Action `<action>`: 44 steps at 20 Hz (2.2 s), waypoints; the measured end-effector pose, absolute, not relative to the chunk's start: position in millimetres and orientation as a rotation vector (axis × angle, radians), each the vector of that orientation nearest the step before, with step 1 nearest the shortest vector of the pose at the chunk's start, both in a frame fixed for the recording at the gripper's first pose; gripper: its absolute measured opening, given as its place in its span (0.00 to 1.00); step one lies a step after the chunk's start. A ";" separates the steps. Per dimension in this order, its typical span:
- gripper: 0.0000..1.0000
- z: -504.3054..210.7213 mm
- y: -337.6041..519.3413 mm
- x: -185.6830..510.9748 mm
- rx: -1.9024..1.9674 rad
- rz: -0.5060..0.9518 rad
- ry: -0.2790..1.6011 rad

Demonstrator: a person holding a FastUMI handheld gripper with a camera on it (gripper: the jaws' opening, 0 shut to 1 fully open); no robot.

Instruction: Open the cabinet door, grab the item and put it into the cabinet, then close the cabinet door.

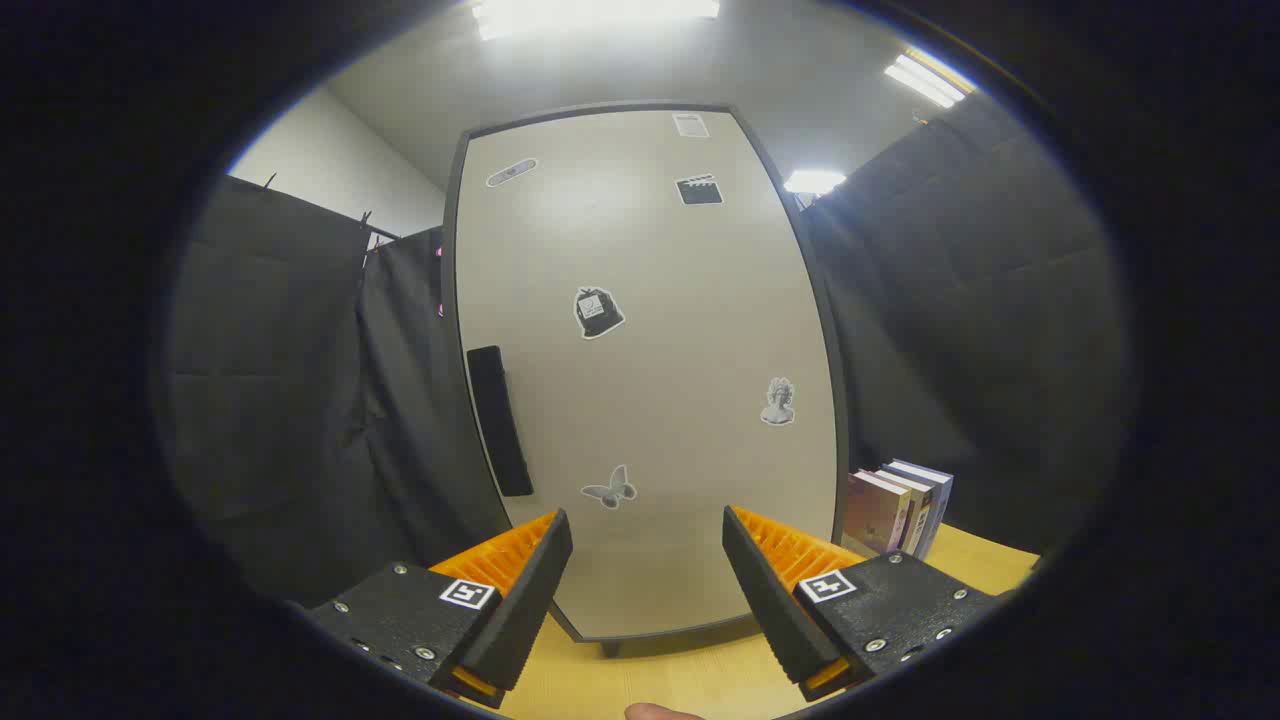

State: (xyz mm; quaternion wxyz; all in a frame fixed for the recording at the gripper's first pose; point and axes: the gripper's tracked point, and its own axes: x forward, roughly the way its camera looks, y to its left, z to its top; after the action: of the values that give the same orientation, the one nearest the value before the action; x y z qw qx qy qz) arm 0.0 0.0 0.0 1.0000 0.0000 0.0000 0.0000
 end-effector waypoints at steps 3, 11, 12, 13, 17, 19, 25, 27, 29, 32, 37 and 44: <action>0.94 -1.7 0.1 4.3 -0.001 0.000 0.010; 0.94 -8.4 2.7 6.7 -0.021 0.012 0.023; 0.94 -9.1 4.4 6.2 -0.022 0.016 0.022; 0.94 -9.6 4.5 6.0 -0.024 0.015 0.022; 0.94 -12.9 1.7 4.9 -0.032 0.004 0.025; 0.94 -10.3 2.0 6.0 -0.046 0.005 0.021; 0.94 -8.2 -2.6 11.1 -0.059 -0.011 0.018; 0.94 -6.4 -2.2 15.1 -0.063 -0.007 0.017; 0.94 -7.1 1.7 18.8 -0.081 -0.002 0.035; 0.93 3.2 12.9 26.6 -0.100 0.029 0.017; 0.93 23.7 37.2 41.4 -0.111 0.053 -0.012; 0.93 32.9 83.5 70.0 -0.022 0.100 0.037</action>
State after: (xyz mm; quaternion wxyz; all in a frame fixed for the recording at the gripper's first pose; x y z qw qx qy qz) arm 70.0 83.5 32.9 0.9985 -0.0111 0.0183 0.0502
